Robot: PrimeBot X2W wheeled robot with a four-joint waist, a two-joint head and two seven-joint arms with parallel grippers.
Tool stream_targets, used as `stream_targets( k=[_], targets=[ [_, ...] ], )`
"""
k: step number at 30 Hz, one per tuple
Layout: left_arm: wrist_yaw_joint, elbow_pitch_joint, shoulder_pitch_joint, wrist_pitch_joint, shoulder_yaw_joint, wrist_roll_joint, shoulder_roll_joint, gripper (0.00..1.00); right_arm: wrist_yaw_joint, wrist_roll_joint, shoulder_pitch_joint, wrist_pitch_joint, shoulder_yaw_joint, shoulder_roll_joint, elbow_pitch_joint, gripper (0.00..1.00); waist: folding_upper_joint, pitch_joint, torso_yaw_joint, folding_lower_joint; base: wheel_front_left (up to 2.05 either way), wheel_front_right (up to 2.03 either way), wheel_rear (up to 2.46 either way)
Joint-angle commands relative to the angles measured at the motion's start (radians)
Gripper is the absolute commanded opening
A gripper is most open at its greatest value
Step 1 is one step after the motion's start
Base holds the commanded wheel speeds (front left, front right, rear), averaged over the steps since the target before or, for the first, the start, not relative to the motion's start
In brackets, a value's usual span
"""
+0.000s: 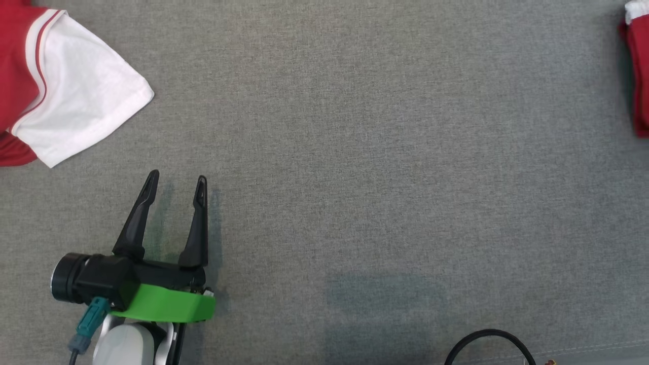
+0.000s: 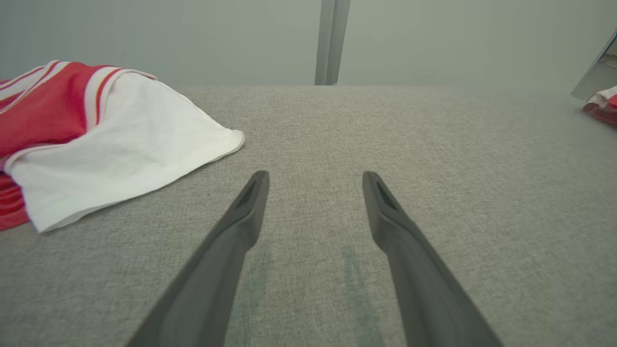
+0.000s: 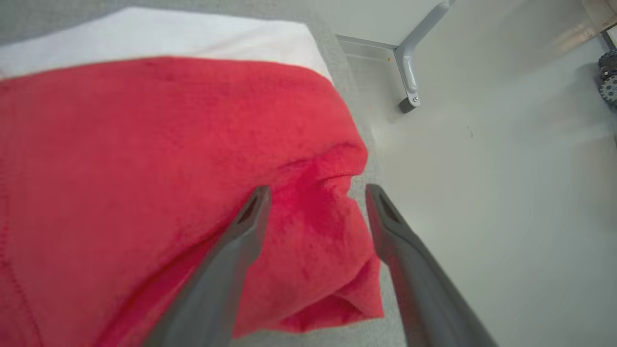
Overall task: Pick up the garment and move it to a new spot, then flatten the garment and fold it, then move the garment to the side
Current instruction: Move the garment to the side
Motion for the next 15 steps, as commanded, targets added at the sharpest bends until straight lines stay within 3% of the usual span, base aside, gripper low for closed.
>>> stream_targets(
  k=[1, 4, 12, 15],
  targets=[
    [-0.003, 0.003, 0.021, 0.001, 0.004, -0.007, -0.007, 1.00, -0.002, -0.033, -0.001, -0.022, -0.001, -0.014, 0.012, 1.00, 0.0114, -0.025, -0.011, -0.0001, 0.00, 0.00, 0.00],
    [-0.003, 0.008, 0.042, 0.001, 0.016, -0.014, -0.021, 1.00, -0.002, -0.065, 0.013, -0.094, -0.015, -0.017, -0.001, 1.00, 0.0114, -0.072, -0.019, -0.0001, 0.00, 0.00, 0.00],
    [-0.003, 0.039, 0.130, 0.001, 0.039, -0.030, -0.052, 1.00, -0.002, -0.076, 0.187, -0.373, -0.013, 0.069, -0.144, 1.00, 0.0114, -0.254, -0.017, -0.0001, 0.00, 0.00, 0.00],
    [-0.003, 0.045, 0.151, 0.001, 0.043, -0.031, -0.055, 1.00, -0.002, -0.056, 0.262, -0.427, -0.009, 0.110, -0.193, 1.00, 0.0114, -0.294, -0.007, -0.0001, 0.00, 0.00, 0.00]
  ],
)
